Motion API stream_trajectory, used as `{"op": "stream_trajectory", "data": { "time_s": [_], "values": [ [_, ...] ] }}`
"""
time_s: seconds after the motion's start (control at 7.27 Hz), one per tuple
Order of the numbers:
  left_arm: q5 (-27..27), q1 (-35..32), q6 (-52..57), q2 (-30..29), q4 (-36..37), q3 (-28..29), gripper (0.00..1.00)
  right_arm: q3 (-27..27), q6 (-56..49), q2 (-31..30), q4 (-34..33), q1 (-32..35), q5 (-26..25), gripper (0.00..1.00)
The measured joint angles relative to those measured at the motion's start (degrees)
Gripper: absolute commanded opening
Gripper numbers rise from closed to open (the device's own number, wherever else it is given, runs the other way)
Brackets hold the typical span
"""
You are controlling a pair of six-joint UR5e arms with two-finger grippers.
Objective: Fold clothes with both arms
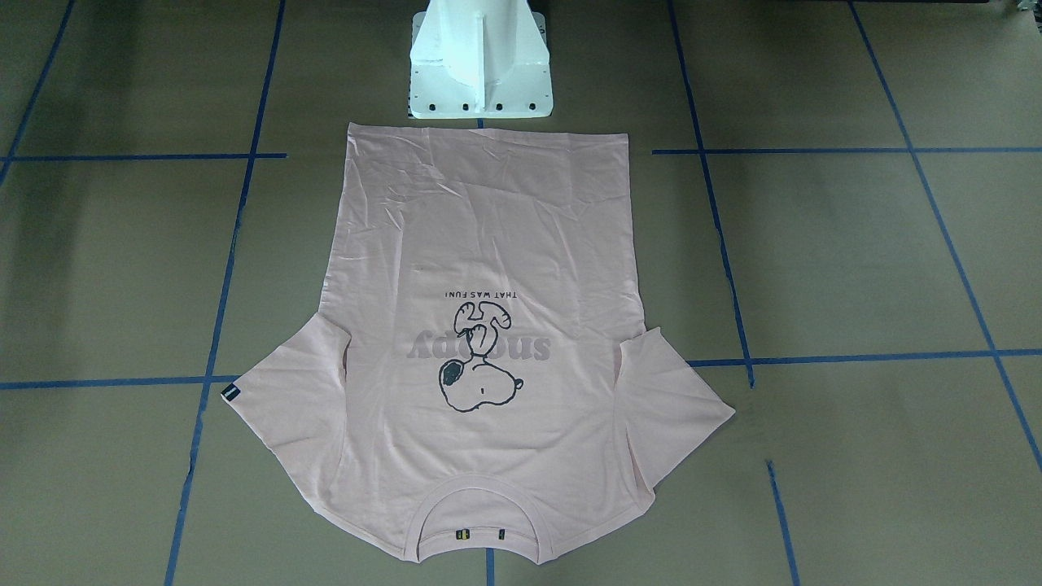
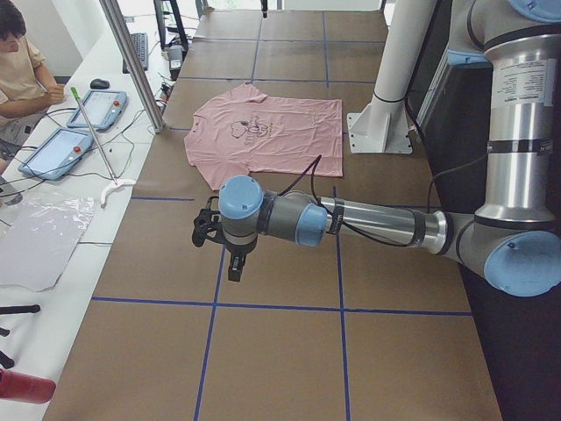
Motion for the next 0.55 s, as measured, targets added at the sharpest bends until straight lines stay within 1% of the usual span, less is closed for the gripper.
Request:
{"op": "stream_trajectory", "data": {
  "time_s": [0.28,0.41,0.55],
  "values": [
    [-0.1,0.6,-0.1,-0.4,-1.9,0.6,1.0,-1.8,11.6,8.4,0.1,-8.5,-1.2,1.0],
    [-1.1,0.7,0.0,-0.2,-4.4,0.9,1.0,-4.0,17.8,12.6,0.9,-11.5,-2.2,1.0],
    [-2.8,0.8,-0.1,0.0,-6.4,1.5,1.0,-7.0,26.5,15.9,5.4,-14.8,-4.9,1.0]
  ]
}}
